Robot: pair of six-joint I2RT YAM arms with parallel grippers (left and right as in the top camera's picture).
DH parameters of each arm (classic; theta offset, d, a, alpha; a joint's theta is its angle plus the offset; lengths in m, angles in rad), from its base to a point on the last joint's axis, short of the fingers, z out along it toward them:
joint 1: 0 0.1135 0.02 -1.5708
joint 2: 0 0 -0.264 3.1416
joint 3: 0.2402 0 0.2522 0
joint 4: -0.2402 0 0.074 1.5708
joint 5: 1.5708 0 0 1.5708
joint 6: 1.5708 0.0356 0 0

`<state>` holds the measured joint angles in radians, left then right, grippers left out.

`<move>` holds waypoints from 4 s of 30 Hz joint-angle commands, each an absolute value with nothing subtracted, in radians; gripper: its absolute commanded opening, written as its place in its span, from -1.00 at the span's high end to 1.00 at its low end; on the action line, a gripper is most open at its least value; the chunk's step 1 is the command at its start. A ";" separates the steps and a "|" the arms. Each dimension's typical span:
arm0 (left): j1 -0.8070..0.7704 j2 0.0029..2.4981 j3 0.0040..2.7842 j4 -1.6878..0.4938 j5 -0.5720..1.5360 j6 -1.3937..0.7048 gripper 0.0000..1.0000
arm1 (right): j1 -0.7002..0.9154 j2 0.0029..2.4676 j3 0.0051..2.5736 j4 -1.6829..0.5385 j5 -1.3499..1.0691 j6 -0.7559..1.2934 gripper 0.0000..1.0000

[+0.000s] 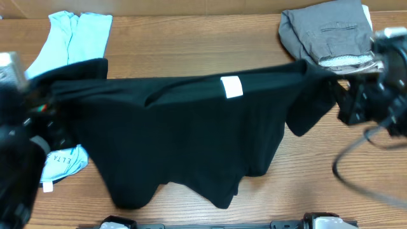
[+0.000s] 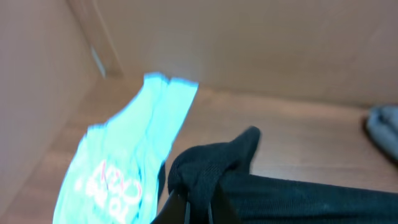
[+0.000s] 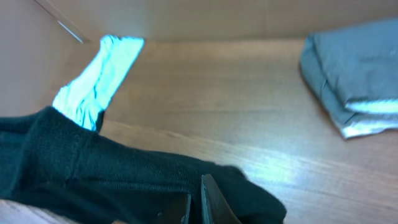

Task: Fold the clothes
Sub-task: 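Lay the black T-shirt flat at table center and release, then grasp the shirt's lower right corner with the right gripper, pull right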

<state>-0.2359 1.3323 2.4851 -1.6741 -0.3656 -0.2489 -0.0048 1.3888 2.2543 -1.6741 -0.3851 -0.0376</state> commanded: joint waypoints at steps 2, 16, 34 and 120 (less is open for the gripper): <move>-0.214 1.400 2.360 -1.683 -0.659 -0.356 0.92 | -0.033 1.532 2.243 -1.681 -0.158 -0.031 0.92; -0.154 1.817 2.177 -1.300 -0.661 -0.368 0.92 | -0.015 1.972 2.243 -1.433 -0.158 -0.030 0.92; -0.117 2.421 2.177 -0.567 -0.583 -0.347 0.45 | 0.080 2.360 2.243 -0.838 -0.157 0.030 0.78; -0.136 2.257 2.523 -1.409 -0.159 -0.048 -1.00 | 0.530 1.520 0.739 -0.795 -0.233 0.537 0.24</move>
<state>-0.1375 2.2498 2.5179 -1.4136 -0.1673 -0.0669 0.5137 1.4986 0.7448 -0.8047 -0.2577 0.5148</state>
